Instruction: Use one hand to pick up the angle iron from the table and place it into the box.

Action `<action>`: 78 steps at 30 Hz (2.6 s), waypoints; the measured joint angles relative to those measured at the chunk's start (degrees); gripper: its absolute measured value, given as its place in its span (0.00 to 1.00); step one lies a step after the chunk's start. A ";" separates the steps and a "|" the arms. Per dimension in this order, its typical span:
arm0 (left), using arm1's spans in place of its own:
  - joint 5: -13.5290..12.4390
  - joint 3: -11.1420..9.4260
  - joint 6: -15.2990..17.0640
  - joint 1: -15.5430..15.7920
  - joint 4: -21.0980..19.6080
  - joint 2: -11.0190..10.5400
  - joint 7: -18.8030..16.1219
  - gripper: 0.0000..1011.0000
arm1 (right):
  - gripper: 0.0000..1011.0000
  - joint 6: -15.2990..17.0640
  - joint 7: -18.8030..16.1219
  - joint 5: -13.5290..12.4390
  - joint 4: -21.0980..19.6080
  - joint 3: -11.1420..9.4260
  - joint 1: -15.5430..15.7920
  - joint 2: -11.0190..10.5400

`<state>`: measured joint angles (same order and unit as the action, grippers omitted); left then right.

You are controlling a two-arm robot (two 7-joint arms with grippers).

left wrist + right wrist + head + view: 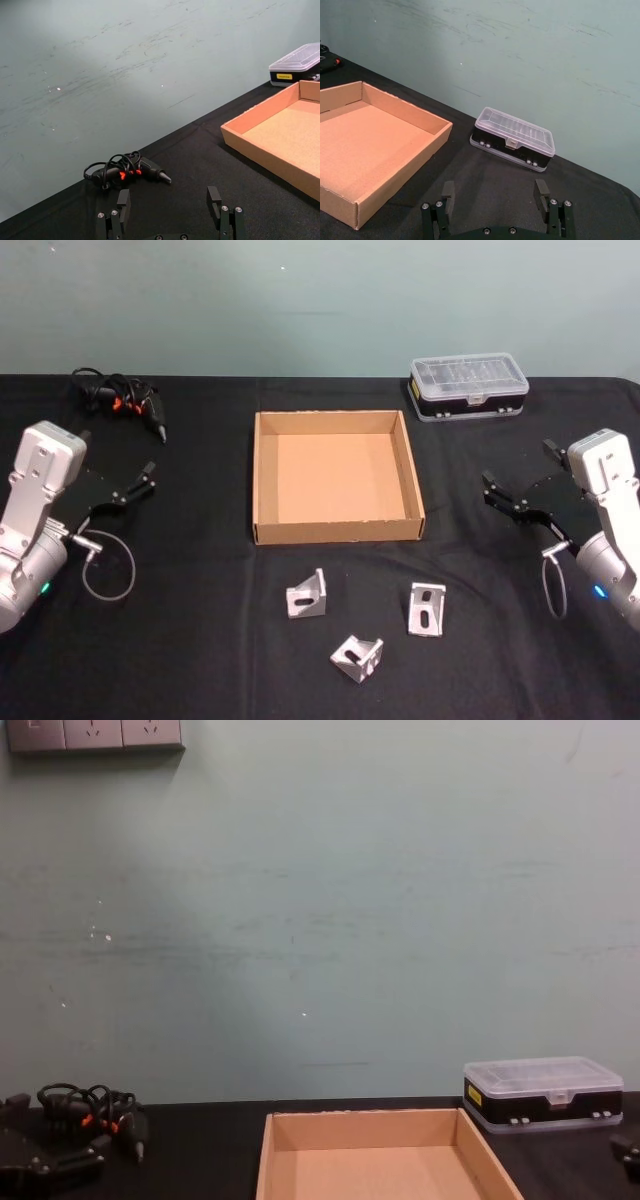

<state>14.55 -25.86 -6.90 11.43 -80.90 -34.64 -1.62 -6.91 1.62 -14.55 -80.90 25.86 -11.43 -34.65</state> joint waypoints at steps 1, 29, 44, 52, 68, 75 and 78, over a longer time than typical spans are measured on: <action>0.00 0.00 0.00 0.00 0.00 0.00 0.00 0.99 | 0.99 0.00 0.00 0.00 0.00 0.00 0.00 0.00; 0.00 0.00 0.00 0.00 0.00 0.00 0.00 0.99 | 0.99 0.00 0.00 0.00 0.00 0.00 0.00 0.00; 0.00 0.00 0.00 0.00 0.00 0.00 0.00 0.99 | 0.99 3.07 -4.38 -1.05 -5.59 -2.92 2.66 -2.44; 0.00 0.00 0.00 0.00 0.00 0.00 0.00 0.99 | 0.99 6.86 -12.79 -4.34 -11.25 -4.53 4.35 -7.19; 0.00 0.00 0.00 0.00 0.00 0.00 0.00 0.99 | 0.99 16.55 -35.95 -9.14 -17.78 -3.20 0.06 -15.95; 0.00 0.00 0.00 0.00 0.00 0.00 0.00 0.99 | 0.99 20.04 -42.40 -6.74 -18.29 0.69 -3.90 -17.01; 0.00 0.00 0.00 0.00 0.00 0.00 0.00 0.99 | 0.99 21.78 -44.34 -5.14 -17.82 2.92 -5.88 -17.00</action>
<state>14.55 -25.86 -6.90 11.43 -80.90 -34.65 -1.62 14.87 -42.72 -19.69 -98.72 28.78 -17.32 -51.64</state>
